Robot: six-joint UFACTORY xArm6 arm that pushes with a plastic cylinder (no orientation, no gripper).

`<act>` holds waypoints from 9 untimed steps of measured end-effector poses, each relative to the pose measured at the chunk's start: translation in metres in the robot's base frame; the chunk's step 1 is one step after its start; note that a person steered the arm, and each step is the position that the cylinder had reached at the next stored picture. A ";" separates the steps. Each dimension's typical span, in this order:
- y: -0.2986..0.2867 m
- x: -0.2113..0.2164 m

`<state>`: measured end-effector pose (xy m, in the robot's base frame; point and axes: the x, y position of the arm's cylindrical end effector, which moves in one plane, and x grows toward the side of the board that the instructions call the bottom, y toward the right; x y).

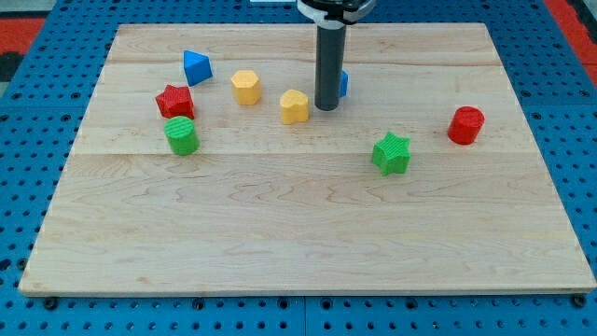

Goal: Push the red circle to the right side of the yellow heart

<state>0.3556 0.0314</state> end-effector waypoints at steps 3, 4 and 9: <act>0.115 -0.035; 0.220 -0.010; 0.128 0.045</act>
<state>0.4010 0.1598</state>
